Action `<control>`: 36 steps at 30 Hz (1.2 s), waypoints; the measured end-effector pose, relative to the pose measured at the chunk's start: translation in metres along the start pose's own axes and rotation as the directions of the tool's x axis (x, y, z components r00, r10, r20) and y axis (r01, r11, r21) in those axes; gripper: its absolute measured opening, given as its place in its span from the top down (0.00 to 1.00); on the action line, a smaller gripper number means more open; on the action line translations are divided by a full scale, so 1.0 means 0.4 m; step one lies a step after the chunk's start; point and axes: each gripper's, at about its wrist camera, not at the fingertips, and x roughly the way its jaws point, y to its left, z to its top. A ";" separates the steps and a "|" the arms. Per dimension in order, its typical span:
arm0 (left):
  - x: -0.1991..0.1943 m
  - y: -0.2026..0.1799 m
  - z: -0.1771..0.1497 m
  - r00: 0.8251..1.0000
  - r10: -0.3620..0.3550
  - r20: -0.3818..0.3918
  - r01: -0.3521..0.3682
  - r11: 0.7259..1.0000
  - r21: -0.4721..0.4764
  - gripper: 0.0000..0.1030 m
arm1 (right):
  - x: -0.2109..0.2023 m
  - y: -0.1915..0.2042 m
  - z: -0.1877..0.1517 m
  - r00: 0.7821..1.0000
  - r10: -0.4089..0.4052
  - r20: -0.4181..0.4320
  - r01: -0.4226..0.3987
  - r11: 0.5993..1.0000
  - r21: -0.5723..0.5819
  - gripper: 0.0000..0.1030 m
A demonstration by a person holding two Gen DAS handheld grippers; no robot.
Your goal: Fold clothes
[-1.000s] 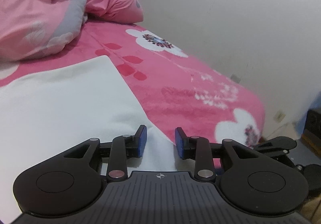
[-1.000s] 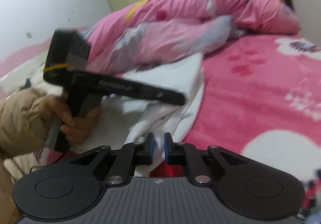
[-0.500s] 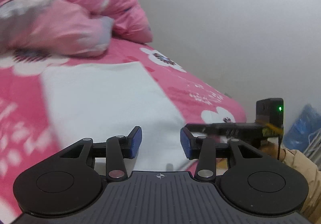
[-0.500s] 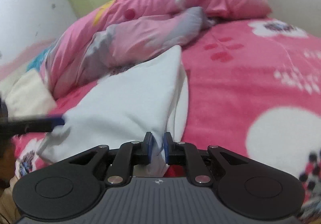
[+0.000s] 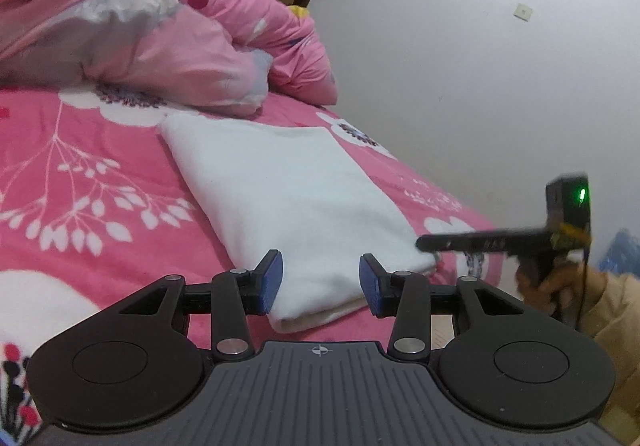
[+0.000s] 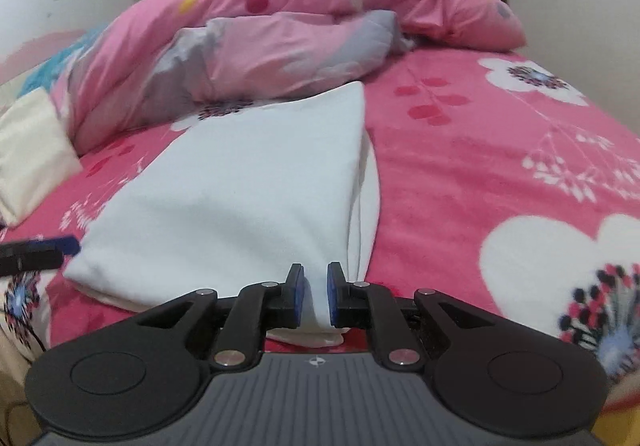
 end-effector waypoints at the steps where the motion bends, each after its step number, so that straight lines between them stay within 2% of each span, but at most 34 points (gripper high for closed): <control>1: -0.006 -0.001 -0.002 1.000 0.001 0.005 -0.001 1.000 0.008 0.59 | -0.007 0.010 0.005 1.000 0.000 0.012 0.001 1.000 -0.013 0.88; 4: -0.013 0.001 -0.010 1.000 0.008 0.009 -0.008 1.000 0.020 0.59 | -0.025 0.038 0.019 0.999 -0.002 0.044 0.004 0.999 -0.050 0.88; 7: -0.015 0.002 -0.021 1.000 0.010 0.002 -0.010 1.000 0.018 0.59 | 0.018 0.027 -0.005 0.999 -0.029 -0.038 0.027 0.999 -0.034 0.88; 11: -0.036 0.005 -0.014 1.000 -0.009 0.019 0.009 1.000 0.024 0.59 | 0.006 0.024 0.006 0.998 -0.031 -0.051 0.031 1.000 -0.002 0.88; 14: -0.049 0.008 -0.003 0.999 -0.010 0.042 0.009 0.999 0.035 0.59 | -0.021 0.057 0.039 0.998 -0.053 -0.024 0.052 0.998 -0.043 0.88; 17: -0.035 0.020 0.001 0.999 0.013 0.044 -0.014 1.000 0.022 0.59 | -0.030 0.084 0.066 0.999 -0.020 0.031 0.021 0.999 -0.045 0.88; 19: -0.012 0.034 -0.003 0.999 0.040 0.022 -0.040 0.999 -0.004 0.59 | -0.024 0.104 0.078 0.998 0.011 0.054 -0.009 0.999 -0.048 0.88; 21: 0.015 0.053 -0.010 0.998 0.063 -0.020 -0.064 0.997 -0.046 0.59 | 0.000 0.118 0.082 0.999 0.024 0.042 -0.022 0.998 -0.055 0.88; 23: 0.034 0.077 -0.020 0.997 0.051 -0.062 -0.058 0.991 -0.122 0.60 | 0.034 0.119 0.074 1.000 0.012 0.002 -0.012 0.998 -0.057 0.88; 26: 0.042 0.093 -0.036 0.996 -0.012 -0.090 -0.006 0.978 -0.206 0.67 | 0.092 0.097 0.041 0.996 -0.015 -0.085 0.012 0.999 -0.033 0.88; 29: 0.049 0.070 -0.049 0.990 -0.055 -0.128 0.030 0.982 -0.188 0.72 | 0.092 0.092 0.029 0.997 -0.005 -0.071 0.004 1.000 -0.022 0.88; 33: 0.050 0.038 -0.060 0.989 -0.036 -0.144 0.018 0.992 -0.126 0.71 | 0.087 0.107 0.038 0.997 -0.020 -0.074 0.017 0.999 -0.042 0.88; 36: 0.027 0.050 -0.053 0.988 -0.068 -0.141 0.046 0.987 -0.155 0.69 | 0.066 0.127 0.061 0.998 -0.026 -0.058 0.022 0.998 -0.063 0.88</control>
